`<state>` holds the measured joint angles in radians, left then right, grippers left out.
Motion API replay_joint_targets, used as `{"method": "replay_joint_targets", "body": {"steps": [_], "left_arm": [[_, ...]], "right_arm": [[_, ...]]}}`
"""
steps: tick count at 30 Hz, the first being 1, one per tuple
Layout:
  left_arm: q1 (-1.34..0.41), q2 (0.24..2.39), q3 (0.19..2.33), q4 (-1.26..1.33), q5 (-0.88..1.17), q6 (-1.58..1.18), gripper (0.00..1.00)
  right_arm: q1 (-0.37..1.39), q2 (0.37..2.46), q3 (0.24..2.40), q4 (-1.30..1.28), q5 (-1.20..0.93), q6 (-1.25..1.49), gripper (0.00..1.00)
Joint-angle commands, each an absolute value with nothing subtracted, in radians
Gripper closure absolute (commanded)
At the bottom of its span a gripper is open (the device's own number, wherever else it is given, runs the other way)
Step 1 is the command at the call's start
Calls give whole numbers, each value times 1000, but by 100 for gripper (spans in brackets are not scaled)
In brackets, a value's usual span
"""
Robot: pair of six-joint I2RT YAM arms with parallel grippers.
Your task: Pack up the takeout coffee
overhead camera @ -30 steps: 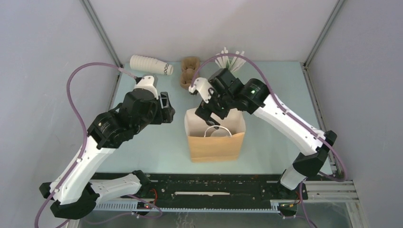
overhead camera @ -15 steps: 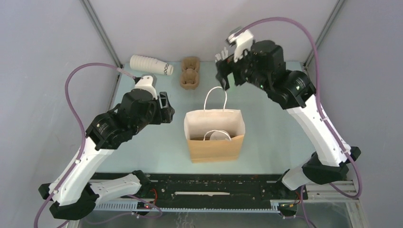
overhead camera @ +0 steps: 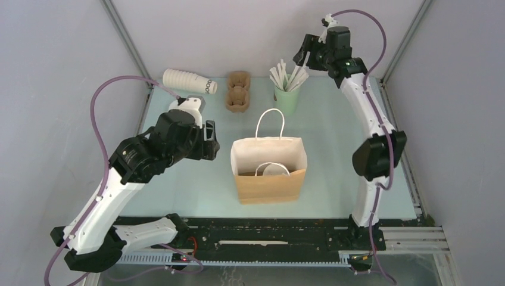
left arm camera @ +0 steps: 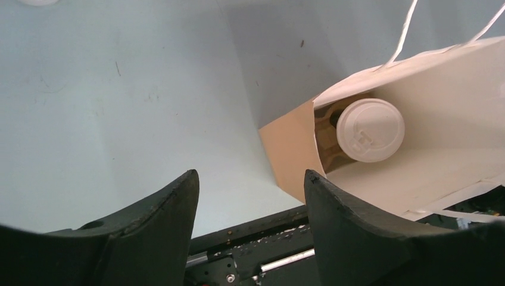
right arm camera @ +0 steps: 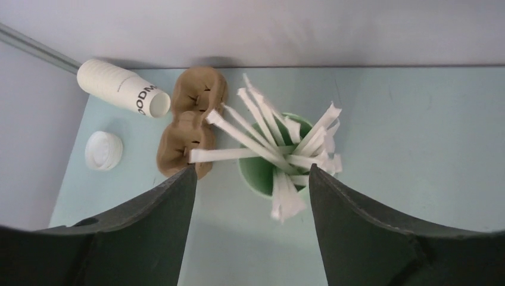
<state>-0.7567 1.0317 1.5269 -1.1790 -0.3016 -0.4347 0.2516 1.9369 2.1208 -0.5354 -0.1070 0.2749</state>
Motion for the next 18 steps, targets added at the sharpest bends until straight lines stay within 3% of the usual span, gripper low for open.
{"method": "replay_joint_targets", "body": {"steps": [1, 18], "left_arm": [[-750, 1028, 1563, -1208, -285, -393, 30], [-725, 1097, 1597, -1206, -286, -359, 28]], "right_arm": [[199, 2064, 2268, -499, -264, 394, 26], [199, 2280, 2372, -466, -220, 327, 57]]}}
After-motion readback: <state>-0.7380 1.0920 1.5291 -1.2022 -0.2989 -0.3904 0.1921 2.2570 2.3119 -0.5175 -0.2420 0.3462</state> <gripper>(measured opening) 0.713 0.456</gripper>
